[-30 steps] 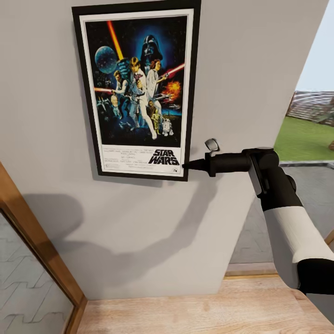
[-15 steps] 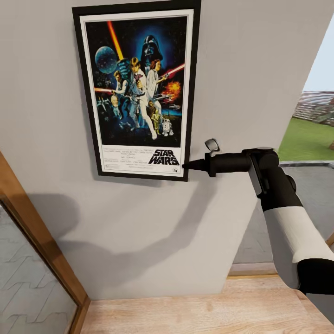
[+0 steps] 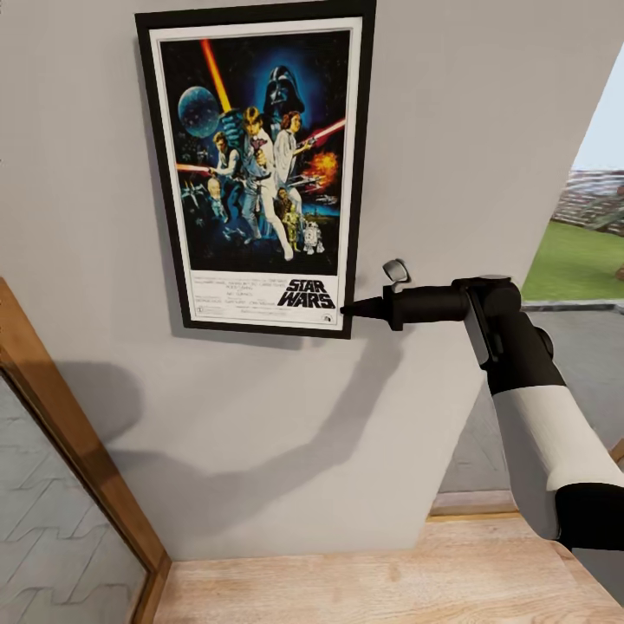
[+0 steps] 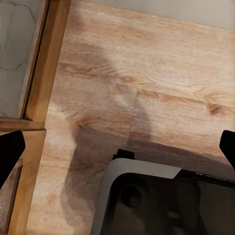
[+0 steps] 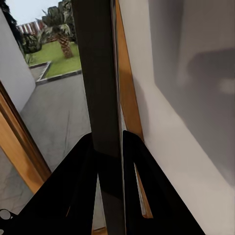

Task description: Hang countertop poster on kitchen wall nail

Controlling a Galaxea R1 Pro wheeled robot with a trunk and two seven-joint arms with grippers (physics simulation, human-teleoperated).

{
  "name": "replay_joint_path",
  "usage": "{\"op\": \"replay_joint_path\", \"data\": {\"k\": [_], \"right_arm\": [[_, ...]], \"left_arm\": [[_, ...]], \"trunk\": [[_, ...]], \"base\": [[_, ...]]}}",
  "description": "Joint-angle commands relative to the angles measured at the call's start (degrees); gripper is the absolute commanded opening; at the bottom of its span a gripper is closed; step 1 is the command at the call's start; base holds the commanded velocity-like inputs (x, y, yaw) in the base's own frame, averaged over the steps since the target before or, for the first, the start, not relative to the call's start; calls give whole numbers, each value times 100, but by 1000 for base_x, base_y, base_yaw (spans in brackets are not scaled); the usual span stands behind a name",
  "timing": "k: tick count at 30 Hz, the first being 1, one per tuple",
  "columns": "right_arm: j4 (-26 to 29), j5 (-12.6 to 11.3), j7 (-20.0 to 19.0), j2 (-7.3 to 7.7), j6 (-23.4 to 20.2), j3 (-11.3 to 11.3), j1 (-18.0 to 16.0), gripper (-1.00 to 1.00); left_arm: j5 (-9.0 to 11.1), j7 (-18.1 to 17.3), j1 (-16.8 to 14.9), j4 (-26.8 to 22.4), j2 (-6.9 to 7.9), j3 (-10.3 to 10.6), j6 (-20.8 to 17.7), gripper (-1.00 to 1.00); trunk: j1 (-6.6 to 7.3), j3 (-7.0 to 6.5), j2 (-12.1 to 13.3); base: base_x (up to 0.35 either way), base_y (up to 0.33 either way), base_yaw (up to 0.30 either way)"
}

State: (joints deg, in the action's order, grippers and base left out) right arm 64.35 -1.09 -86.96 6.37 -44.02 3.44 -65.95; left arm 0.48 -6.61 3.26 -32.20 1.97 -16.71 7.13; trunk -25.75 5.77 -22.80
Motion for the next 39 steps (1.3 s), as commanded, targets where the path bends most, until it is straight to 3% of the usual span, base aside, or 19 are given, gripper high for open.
{"op": "replay_joint_path", "data": {"k": [1, 39], "right_arm": [[0, -14, -22, 4, -80, 9, -6, -100], [-1, -14, -22, 4, -80, 8, -6, -100]], "left_arm": [[5, -46, -1, -5, -3, -26, 3, 100], [5, -42, -1, -5, -3, -26, 5, 100]], "trunk": [[-4, 11, -12], [-4, 11, -12]], "base": [[0, 66, 0], [0, 20, 0]]}}
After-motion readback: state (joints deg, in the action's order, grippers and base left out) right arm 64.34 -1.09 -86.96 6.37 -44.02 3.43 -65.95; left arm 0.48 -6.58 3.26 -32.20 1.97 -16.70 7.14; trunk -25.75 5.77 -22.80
